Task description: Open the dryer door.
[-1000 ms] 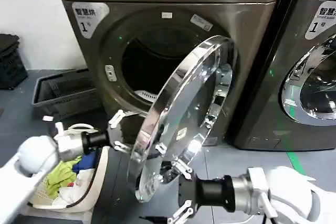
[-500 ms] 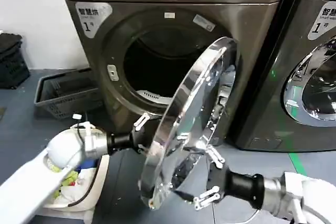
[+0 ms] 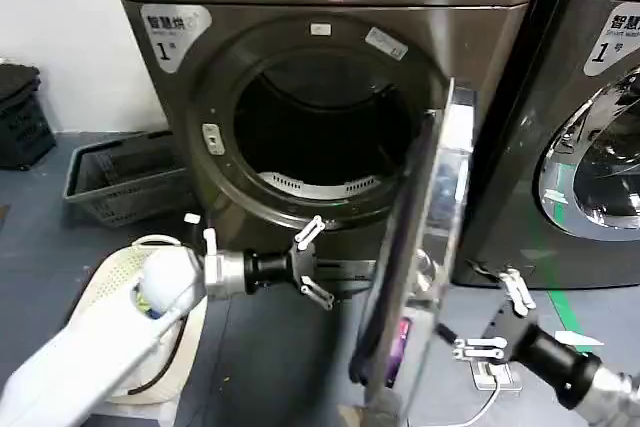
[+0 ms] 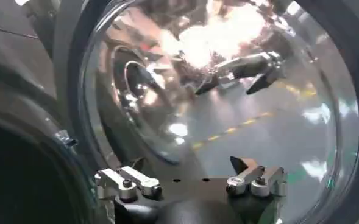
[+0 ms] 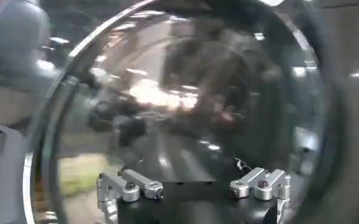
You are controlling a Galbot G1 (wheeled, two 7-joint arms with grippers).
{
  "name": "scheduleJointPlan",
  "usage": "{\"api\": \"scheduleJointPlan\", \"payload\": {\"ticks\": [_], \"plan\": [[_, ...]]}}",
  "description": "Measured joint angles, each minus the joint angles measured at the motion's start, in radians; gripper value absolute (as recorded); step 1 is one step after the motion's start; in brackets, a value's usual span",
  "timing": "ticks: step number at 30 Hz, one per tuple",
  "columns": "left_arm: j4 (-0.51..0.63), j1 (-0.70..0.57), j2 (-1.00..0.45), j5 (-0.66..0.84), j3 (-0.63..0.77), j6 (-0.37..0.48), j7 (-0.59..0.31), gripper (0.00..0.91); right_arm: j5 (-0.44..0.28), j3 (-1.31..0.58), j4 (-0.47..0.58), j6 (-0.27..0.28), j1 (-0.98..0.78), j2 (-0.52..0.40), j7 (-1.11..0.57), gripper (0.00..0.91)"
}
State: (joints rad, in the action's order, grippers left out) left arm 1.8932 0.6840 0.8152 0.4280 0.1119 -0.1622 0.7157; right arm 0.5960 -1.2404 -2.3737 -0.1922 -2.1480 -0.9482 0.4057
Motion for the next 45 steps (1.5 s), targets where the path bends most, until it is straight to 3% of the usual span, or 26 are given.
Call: {"api": "scheduleJointPlan", "payload": {"ticks": [17, 24, 29, 45], "plan": [[-0.051, -0.099, 0.125, -0.029, 0.137, -0.002, -0.022, 0.907, -0.119, -0.272, 0.217, -0.009, -0.016, -0.413, -0.27, 0.907], [-0.08, -0.127, 0.183, -0.056, 0.186, -0.005, -0.041, 0.907, -0.146, -0.384, 0.336, 0.021, 0.026, -0.539, -0.378, 0.907], [-0.108, -0.157, 0.223, -0.071, 0.222, -0.014, -0.05, 0.907, -0.152, -0.476, 0.424, 0.046, 0.05, -0.595, -0.408, 0.907], [-0.223, -0.259, 0.358, -0.132, 0.328, -0.014, -0.11, 0.907, -0.178, -0.706, 0.694, 0.219, 0.096, -0.637, -0.508, 0.907]]}}
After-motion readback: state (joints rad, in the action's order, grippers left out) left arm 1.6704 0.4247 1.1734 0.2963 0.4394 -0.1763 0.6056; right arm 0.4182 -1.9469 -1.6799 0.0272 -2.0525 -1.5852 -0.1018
